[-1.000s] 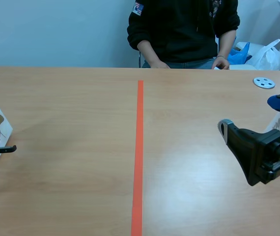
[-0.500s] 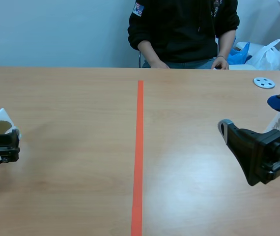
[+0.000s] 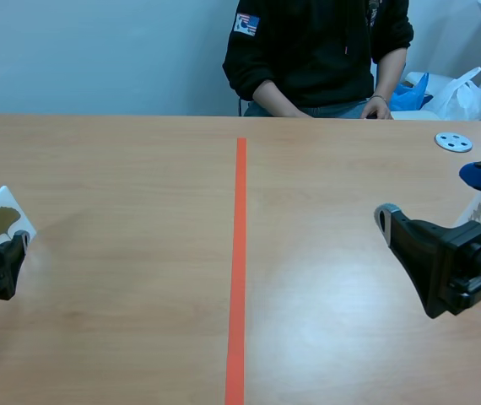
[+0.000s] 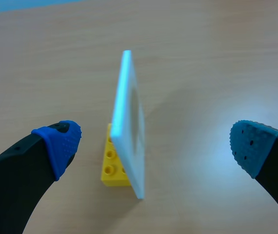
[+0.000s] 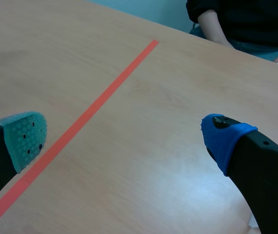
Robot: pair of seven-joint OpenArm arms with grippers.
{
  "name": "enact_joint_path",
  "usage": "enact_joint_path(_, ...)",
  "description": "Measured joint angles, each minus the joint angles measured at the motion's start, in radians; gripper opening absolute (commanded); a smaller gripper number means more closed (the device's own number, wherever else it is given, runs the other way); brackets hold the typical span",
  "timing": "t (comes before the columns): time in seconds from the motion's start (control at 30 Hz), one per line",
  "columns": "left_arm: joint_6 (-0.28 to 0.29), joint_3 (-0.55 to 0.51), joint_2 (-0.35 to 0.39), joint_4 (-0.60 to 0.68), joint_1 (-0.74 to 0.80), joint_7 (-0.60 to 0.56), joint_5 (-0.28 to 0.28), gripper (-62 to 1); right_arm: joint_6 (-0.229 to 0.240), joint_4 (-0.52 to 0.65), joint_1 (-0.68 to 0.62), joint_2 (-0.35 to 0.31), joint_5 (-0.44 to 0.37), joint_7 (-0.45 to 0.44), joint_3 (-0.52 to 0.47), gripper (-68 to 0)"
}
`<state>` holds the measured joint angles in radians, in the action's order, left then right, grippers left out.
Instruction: Sort the leaf by its shape. The table is split by an orange tape line. A compound leaf with several leaflets goes to the left side, a simple leaf with one blade goes to the right side. Return to the home posture when a red brick is placed on the table.
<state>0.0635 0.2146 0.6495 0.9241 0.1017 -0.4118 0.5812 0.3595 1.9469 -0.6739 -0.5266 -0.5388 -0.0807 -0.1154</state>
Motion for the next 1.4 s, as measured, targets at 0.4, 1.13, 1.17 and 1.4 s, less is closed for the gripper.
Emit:
enact_joint_path(0.4, 0.0, -0.13, 0.013, 0.459, 0.328, 0.07, 0.0, 1.4, 0.0, 0.0, 0.0, 0.0, 0.0, 0.0, 0.0, 0.4)
enact_joint_path(1.13, 0.019, -0.132, -0.151, 0.866, 0.537, 0.311, -0.116, 1.4, 0.0, 0.0, 0.0, 0.0, 0.0, 0.0, 0.0, 0.4)
enact_joint_path(1.17, 0.023, -0.132, -0.151, 0.864, 0.535, 0.311, -0.13, 1.4, 0.0, 0.0, 0.0, 0.0, 0.0, 0.0, 0.0, 0.4)
enact_joint_path(1.4, 0.038, -0.132, -0.151, 0.859, 0.532, 0.278, -0.135, 1.4, 0.0, 0.0, 0.0, 0.0, 0.0, 0.0, 0.0, 0.4)
